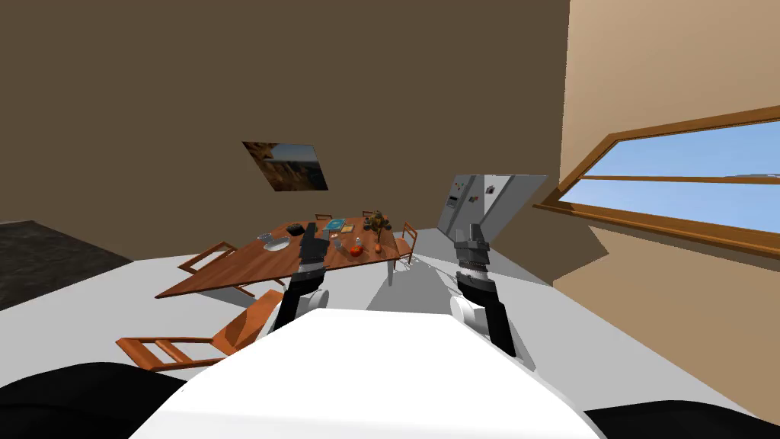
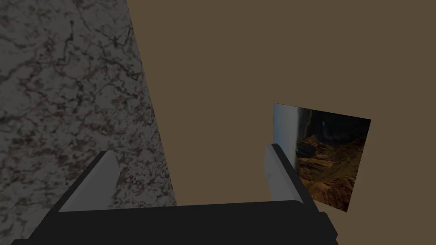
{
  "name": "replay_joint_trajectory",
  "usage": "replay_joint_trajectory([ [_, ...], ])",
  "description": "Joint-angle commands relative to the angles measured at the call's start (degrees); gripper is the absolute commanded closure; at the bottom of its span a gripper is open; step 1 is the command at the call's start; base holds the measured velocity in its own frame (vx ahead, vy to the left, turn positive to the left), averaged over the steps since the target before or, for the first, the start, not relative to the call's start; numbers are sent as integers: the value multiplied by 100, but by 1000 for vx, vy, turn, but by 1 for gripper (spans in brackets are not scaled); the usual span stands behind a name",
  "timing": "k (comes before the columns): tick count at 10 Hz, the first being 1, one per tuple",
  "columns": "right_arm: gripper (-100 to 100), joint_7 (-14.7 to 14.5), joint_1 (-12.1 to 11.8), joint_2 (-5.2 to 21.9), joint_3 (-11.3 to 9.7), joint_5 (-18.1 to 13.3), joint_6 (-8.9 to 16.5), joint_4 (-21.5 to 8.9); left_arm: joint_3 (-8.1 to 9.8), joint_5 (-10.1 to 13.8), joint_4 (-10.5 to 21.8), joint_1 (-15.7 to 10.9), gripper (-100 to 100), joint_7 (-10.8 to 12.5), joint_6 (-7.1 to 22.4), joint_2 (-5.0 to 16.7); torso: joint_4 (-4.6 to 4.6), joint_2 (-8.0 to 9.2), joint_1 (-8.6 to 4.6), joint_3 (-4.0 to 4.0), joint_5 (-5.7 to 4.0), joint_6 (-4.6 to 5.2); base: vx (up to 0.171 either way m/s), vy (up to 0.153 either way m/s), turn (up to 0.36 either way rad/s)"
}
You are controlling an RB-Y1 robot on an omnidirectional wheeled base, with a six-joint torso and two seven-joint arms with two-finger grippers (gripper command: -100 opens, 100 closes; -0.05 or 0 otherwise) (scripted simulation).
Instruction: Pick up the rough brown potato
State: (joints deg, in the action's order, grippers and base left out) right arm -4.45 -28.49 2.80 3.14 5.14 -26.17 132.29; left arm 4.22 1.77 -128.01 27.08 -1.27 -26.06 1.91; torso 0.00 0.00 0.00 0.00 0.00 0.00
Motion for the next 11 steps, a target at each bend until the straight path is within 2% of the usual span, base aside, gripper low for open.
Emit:
replay_joint_trajectory([
  [1,0,0,0,0,0,0,0,0,-16,3,201,-170,-100,27,114,184,0,0,0,0,0,0,1,68,-206],
  [6,0,0,1,1,1,0,0,0,-68,15,907,-747,-100,111,505,480,1,3,50,2,11,2,-10,126,-188],
  [9,0,0,0,1,1,0,0,0,-81,19,1170,-902,-100,129,611,533,-1,-5,28,-3,7,1,-6,65,-90],
  [11,0,0,0,1,1,0,0,0,-109,30,1568,-1232,-100,159,848,634,-1,-1,29,-1,7,1,-14,99,-197],
])
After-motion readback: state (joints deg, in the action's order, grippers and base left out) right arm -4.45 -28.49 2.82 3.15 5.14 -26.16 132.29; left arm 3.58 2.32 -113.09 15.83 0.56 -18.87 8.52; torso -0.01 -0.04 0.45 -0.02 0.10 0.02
